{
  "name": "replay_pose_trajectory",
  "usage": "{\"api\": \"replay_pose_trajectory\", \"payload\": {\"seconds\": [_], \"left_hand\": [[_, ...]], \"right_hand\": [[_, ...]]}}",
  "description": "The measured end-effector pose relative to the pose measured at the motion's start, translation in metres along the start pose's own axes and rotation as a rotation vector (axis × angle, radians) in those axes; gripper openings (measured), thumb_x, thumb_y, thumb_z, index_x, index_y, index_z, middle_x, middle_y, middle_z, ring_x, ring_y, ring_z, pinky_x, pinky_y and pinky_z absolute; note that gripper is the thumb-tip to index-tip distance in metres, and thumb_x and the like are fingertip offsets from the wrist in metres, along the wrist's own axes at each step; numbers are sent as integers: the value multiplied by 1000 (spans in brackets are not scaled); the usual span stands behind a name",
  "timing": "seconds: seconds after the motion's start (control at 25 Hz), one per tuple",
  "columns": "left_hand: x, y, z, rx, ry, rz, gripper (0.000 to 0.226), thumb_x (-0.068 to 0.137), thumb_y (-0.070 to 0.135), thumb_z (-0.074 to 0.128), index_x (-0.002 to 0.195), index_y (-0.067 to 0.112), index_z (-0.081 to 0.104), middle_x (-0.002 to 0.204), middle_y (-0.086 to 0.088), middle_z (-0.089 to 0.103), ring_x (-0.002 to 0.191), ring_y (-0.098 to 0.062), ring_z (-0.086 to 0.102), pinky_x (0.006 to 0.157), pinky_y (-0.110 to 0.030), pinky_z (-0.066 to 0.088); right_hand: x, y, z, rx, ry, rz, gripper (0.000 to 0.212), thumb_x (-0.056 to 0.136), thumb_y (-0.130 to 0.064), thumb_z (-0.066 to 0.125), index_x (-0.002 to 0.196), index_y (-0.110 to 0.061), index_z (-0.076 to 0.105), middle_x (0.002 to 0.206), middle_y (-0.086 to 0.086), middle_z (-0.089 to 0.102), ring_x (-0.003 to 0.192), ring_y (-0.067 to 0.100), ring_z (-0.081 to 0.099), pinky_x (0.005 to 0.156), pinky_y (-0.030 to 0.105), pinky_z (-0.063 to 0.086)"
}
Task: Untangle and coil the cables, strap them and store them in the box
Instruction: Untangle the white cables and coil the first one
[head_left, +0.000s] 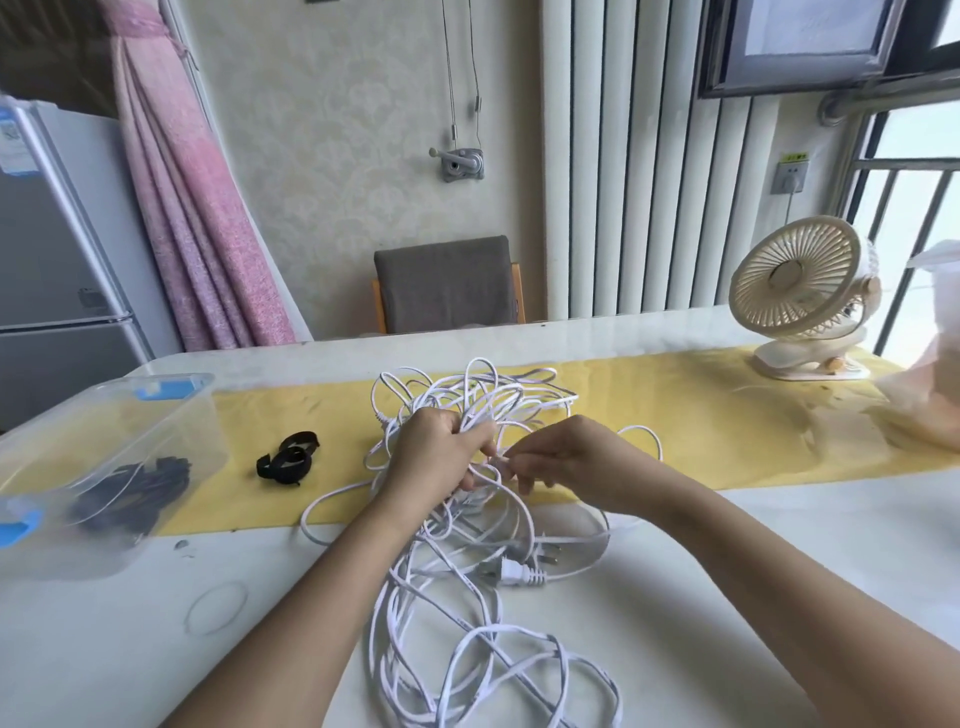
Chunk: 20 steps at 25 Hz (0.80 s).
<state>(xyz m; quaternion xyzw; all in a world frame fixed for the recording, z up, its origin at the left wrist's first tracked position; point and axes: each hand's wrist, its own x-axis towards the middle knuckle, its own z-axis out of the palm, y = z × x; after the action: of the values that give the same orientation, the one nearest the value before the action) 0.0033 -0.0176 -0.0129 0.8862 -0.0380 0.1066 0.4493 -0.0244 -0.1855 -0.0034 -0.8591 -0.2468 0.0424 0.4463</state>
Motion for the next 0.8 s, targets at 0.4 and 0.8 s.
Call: {"api": "replay_pose_trajectory", "payload": {"seconds": [0.4, 0.8], "left_hand": [[19, -31, -37, -162, 353, -72, 22, 93, 24, 53, 77, 14, 64, 45, 13, 62, 53, -22, 58, 49, -28, 42], [17, -27, -40, -211, 186, 158, 28, 79, 53, 56, 107, 50, 53, 82, 8, 72, 78, -10, 68, 73, -40, 56]], "right_hand": [[-31, 30, -91, -104, 762, 295, 21, 90, -15, 57, 75, -11, 71, 44, -8, 40, 43, 10, 33, 40, 22, 24], [-21, 0, -26, -482, 413, 134, 15, 91, -19, 58, 96, -15, 72, 97, 4, 68, 89, 21, 61, 75, 27, 40]]}}
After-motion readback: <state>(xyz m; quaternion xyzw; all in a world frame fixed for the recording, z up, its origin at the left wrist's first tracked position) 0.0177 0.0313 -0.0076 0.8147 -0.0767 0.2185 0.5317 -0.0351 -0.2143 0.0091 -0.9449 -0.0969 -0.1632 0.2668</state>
